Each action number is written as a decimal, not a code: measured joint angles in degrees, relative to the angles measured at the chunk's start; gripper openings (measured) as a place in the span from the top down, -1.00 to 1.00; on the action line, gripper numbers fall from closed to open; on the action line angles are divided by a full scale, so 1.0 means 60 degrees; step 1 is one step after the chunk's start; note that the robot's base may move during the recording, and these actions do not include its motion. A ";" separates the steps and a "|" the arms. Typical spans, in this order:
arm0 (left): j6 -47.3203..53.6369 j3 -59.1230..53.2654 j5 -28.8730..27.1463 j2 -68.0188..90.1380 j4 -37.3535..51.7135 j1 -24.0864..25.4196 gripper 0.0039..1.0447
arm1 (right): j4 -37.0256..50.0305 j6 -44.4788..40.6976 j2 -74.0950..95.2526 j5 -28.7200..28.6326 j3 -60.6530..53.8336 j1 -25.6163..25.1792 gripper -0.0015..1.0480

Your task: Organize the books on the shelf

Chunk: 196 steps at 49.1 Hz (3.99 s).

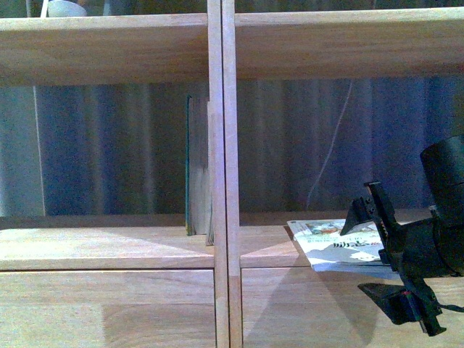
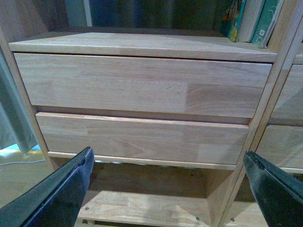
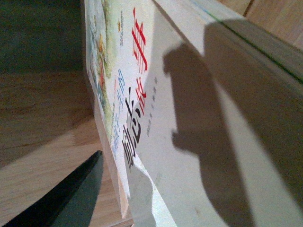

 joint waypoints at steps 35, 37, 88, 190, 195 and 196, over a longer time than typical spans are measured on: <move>0.0000 0.0000 0.0000 0.0000 0.0000 0.0000 -0.86 | 0.0248 -0.0346 -0.0146 0.0069 -0.0073 -0.0007 0.86; 0.0000 0.0000 0.0004 0.0000 0.0000 0.0000 -0.86 | 0.0255 -0.0393 -0.0175 0.0069 -0.0095 -0.0011 0.86; 0.0000 0.0000 0.0004 0.0000 0.0000 0.0000 -0.86 | -0.0055 -0.2656 -0.5515 -0.4284 -0.2269 -0.1064 0.86; -0.9555 0.3479 0.4867 0.8462 0.9930 0.0270 -0.86 | 0.0965 -0.4193 -0.5238 -0.4572 -0.1417 0.3089 0.86; -0.9639 0.3603 0.4867 0.8506 0.9959 0.0255 -0.86 | 0.1035 -0.4109 -0.5559 -0.4659 -0.1661 0.3231 0.86; -0.9639 0.3617 0.4867 0.8506 0.9963 0.0237 -0.86 | 0.1064 -0.4076 -0.5606 -0.4681 -0.1708 0.3260 0.86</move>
